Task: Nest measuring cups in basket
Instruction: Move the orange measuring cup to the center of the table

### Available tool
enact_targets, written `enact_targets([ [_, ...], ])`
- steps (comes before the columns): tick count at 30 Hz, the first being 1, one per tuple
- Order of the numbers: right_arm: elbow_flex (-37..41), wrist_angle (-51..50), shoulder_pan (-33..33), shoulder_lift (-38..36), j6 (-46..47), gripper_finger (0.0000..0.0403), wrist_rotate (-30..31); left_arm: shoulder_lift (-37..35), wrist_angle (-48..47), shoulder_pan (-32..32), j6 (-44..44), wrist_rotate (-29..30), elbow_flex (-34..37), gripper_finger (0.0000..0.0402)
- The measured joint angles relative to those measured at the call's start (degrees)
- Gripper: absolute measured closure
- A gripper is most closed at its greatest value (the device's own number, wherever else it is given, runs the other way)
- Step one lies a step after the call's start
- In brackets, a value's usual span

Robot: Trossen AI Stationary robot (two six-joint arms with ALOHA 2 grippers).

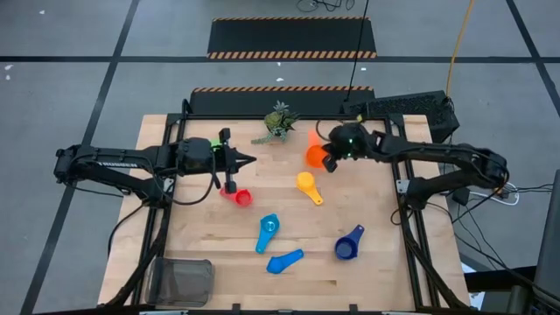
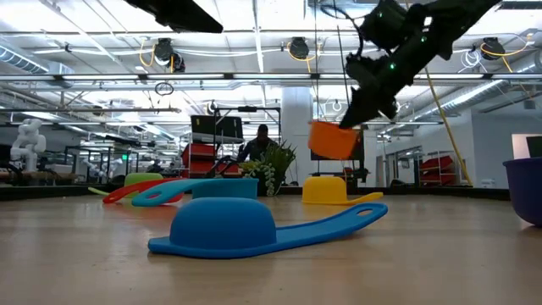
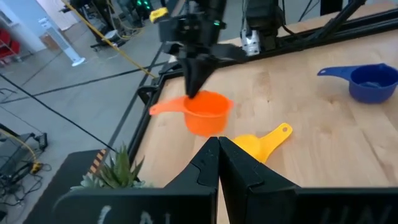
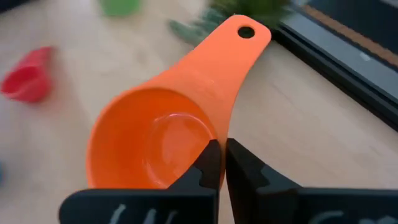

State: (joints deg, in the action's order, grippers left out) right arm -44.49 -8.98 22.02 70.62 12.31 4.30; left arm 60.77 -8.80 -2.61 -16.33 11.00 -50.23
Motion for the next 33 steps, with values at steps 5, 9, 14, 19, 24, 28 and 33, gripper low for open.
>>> enact_targets([
  [5,-3.3,1.1,-5.7,0.0,-1.0,0.0402,-0.1,0.0,1.9,-0.1,0.0,0.2,0.0,0.0394],
  [9,-5.1,1.1,-10.8,0.3,-1.2,0.0403,0.0,0.0,2.1,-0.8,1.0,0.4,0.0,0.0394],
  [14,-7.2,1.0,-15.8,3.0,-5.0,0.0403,-0.1,0.0,-0.1,-2.1,1.9,0.7,0.0,0.0394],
  [19,-10.1,0.7,-17.8,8.0,-4.2,0.0403,-0.1,0.0,-4.0,-3.3,2.9,0.7,0.0,0.0394],
  [24,-14.7,-0.9,-18.0,15.1,-4.0,0.0403,-1.6,0.0,-7.4,-4.1,3.5,0.7,0.0,0.0394],
  [28,-19.8,-5.1,-18.5,21.6,-4.7,0.0403,-1.6,0.0,-8.4,-4.5,3.5,0.7,0.0,0.0394],
  [33,-24.1,-10.1,-18.4,27.1,-5.9,0.0403,-1.6,0.0,-9.4,-4.5,3.8,0.7,0.0,0.0394],
])
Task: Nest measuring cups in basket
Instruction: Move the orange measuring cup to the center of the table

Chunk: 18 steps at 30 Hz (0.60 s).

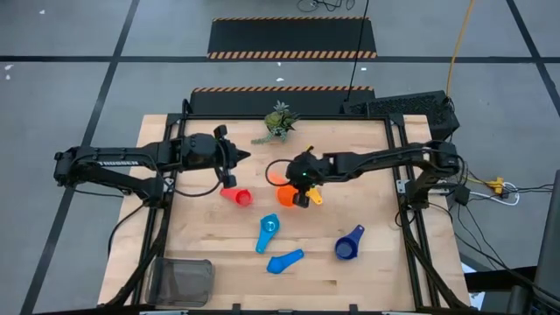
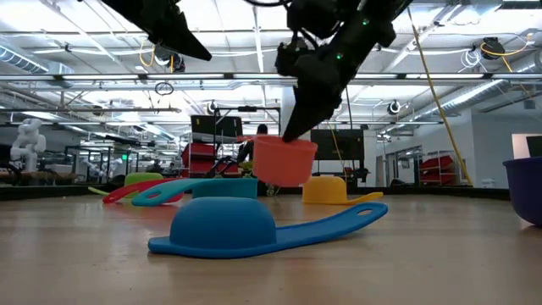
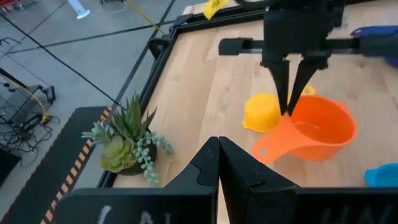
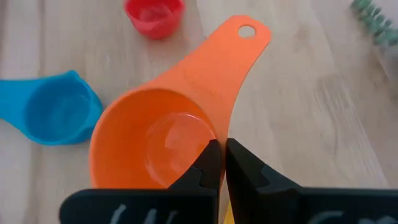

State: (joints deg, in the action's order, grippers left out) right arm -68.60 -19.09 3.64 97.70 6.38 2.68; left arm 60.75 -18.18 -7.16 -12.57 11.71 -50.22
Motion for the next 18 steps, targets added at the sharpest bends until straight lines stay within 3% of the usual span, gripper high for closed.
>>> enact_targets([
  [11,-1.4,0.8,0.4,1.7,-2.3,0.0385,0.0,0.0,-2.6,0.0,3.5,0.4,0.0,0.0392],
  [18,-1.4,0.8,1.4,1.8,-3.7,0.0374,0.0,0.0,-4.0,0.0,7.4,0.6,0.0,0.0349],
])
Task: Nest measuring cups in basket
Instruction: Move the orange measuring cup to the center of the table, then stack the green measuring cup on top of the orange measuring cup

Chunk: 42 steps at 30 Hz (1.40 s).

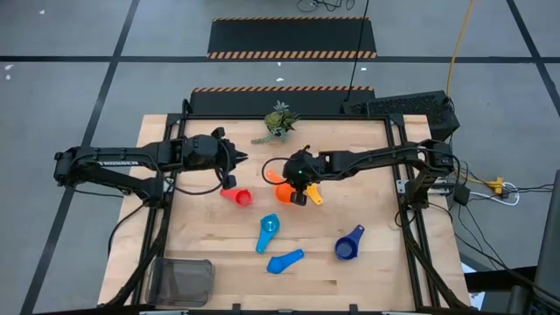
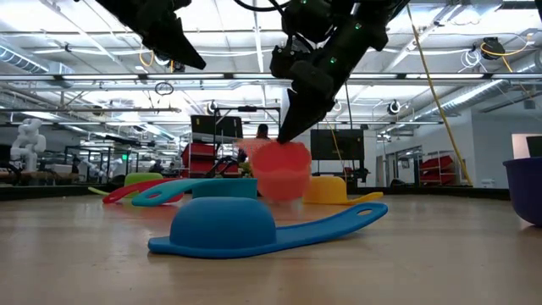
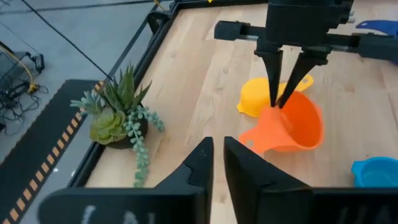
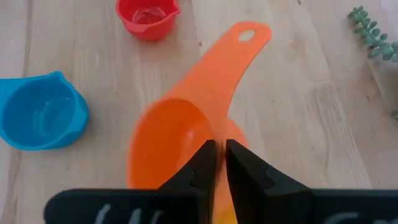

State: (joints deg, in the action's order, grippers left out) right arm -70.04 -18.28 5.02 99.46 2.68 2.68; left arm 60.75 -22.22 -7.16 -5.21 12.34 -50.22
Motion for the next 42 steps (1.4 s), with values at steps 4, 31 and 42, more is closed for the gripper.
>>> enact_targets([
  [4,0.0,0.0,0.6,0.0,-0.9,0.0370,0.1,0.0,-0.7,0.0,1.9,0.4,0.0,0.0322],
  [31,8.6,-2.5,1.3,-21.3,-13.2,0.0368,0.5,1.7,-30.8,-1.4,20.8,13.8,3.7,0.0283],
  [42,22.7,12.2,1.4,-37.2,-18.1,0.0368,0.9,8.6,-28.8,-4.0,22.8,12.2,9.4,0.0180],
])
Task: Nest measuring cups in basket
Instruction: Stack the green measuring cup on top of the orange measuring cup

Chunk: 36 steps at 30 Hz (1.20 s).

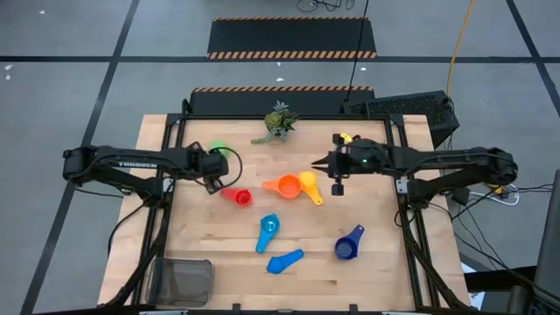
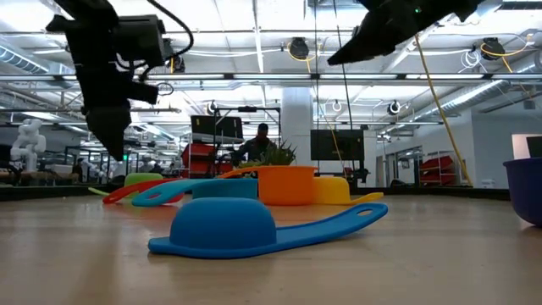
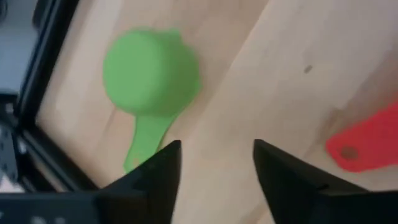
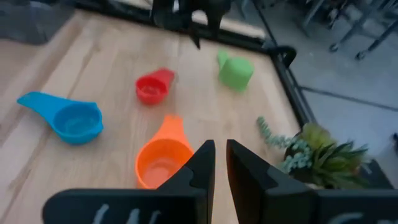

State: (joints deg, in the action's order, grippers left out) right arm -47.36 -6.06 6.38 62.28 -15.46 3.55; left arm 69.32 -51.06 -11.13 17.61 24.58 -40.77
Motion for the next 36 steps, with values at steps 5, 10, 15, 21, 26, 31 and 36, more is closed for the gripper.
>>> enact_targets([
  [5,1.9,-0.9,0.0,-3.2,1.3,0.0368,1.4,5.8,0.0,-3.4,3.5,0.3,0.0,0.0131],
  [10,2.6,-3.6,0.0,-4.0,2.7,0.0368,1.4,11.7,0.0,-7.2,2.4,-0.1,-0.1,0.0124],
  [15,3.2,-4.1,-0.1,-4.1,2.8,0.0368,1.4,15.7,1.1,-10.5,0.7,-1.9,-0.1,0.0140],
  [21,3.6,-4.2,-0.1,-4.1,2.9,0.0368,1.3,16.6,1.7,-13.3,0.3,-2.2,-0.1,0.0158],
  [26,3.6,-4.1,-0.1,-4.1,2.1,0.0368,1.3,16.6,2.7,-15.3,-1.6,-1.3,-0.1,0.0166],
  [31,3.6,-4.1,-0.1,-4.1,1.0,0.0368,3.4,16.6,7.6,-18.2,-2.1,-0.6,-0.1,0.0173],
  [36,3.6,-4.2,-0.1,-4.1,0.5,0.0368,5.5,16.6,14.5,-19.0,-5.0,-3.0,-0.1,0.0185],
])
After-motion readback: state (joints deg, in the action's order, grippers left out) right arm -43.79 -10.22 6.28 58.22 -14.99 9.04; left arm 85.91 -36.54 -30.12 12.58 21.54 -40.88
